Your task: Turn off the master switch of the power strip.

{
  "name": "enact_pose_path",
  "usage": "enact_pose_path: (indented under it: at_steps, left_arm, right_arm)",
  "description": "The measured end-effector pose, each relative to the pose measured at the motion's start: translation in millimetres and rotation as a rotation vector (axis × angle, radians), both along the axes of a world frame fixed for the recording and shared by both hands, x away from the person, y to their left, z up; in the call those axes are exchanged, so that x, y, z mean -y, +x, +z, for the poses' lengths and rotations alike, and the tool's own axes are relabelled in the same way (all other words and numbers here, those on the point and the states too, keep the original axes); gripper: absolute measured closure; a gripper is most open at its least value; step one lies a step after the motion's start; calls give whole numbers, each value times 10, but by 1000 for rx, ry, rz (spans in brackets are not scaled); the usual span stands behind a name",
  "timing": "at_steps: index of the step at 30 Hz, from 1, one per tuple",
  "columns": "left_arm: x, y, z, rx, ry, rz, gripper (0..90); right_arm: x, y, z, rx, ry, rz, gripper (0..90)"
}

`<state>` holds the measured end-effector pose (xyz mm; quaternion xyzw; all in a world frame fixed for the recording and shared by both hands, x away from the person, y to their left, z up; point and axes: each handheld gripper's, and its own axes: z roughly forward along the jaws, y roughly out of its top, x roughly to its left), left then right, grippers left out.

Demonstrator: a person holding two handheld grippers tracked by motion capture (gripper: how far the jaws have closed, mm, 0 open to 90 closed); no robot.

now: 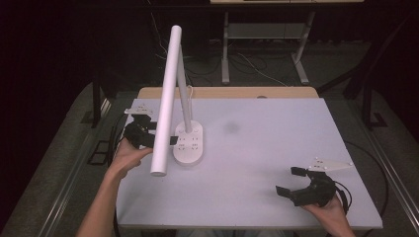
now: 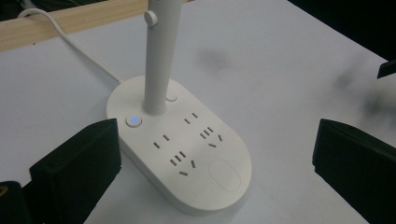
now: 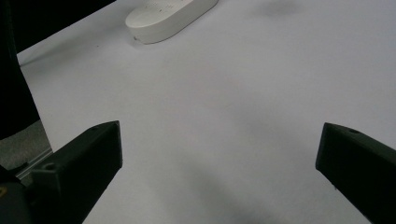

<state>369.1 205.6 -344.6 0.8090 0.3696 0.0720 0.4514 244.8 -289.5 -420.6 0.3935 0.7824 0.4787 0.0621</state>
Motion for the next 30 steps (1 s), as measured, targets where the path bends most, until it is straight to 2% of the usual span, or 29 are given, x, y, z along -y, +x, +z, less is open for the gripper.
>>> enact_pose_path:
  at_steps: [13,19,23,24,30]
  left_arm:
    - [-10,190,-3,-13,19,25,10]
    - [15,274,3,-26,46,26,16]
    - [22,311,5,-14,53,32,50]
    - [19,321,5,-13,51,30,82]
    - [-6,406,-61,-26,45,40,144]
  right_arm:
    - [3,1,-7,-2,-2,-1,1]
    - [5,1,-6,-3,-1,-1,0]
    - [9,3,-8,-2,0,-2,1]
    - [11,0,-7,-2,0,-1,1]
    - [31,1,-5,-1,0,-7,0]
